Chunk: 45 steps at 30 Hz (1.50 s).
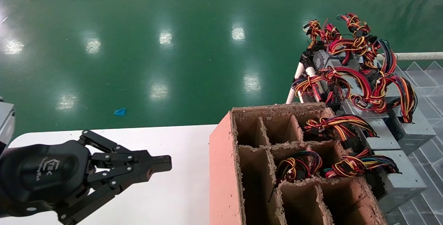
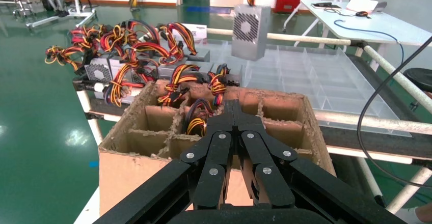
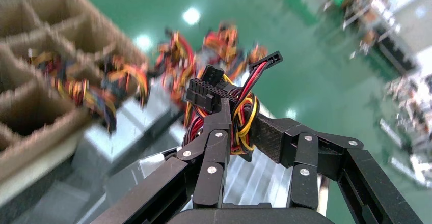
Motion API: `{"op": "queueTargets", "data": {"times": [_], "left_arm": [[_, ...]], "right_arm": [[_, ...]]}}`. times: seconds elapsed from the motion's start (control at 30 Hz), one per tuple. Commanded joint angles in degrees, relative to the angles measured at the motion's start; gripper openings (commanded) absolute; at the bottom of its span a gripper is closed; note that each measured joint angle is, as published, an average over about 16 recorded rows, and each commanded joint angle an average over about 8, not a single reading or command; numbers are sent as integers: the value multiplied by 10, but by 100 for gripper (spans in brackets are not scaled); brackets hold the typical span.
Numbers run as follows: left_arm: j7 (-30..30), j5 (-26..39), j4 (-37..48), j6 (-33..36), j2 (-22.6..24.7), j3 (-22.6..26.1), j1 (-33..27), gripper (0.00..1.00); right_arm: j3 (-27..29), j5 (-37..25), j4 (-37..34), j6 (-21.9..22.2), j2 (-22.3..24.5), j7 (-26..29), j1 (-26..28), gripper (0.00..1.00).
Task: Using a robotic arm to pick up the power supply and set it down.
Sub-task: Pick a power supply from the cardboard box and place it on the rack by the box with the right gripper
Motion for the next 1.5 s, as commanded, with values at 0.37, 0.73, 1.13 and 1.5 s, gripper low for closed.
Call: {"op": "queueTargets", "data": {"times": [0.37, 0.73, 1.13, 1.5], "left_arm": [[0, 0, 0, 0, 0, 0, 0, 0], [0, 0, 0, 0, 0, 0, 0, 0], [0, 0, 0, 0, 0, 0, 0, 0], [0, 0, 0, 0, 0, 0, 0, 0]], "right_arm": [[62, 22, -28, 28, 38, -47, -258, 0], [136, 68, -41, 37, 45, -57, -357, 0], [121, 79, -96, 52, 0, -97, -396, 0], [118, 58, -208, 56, -70, -165, -412, 0]]}}
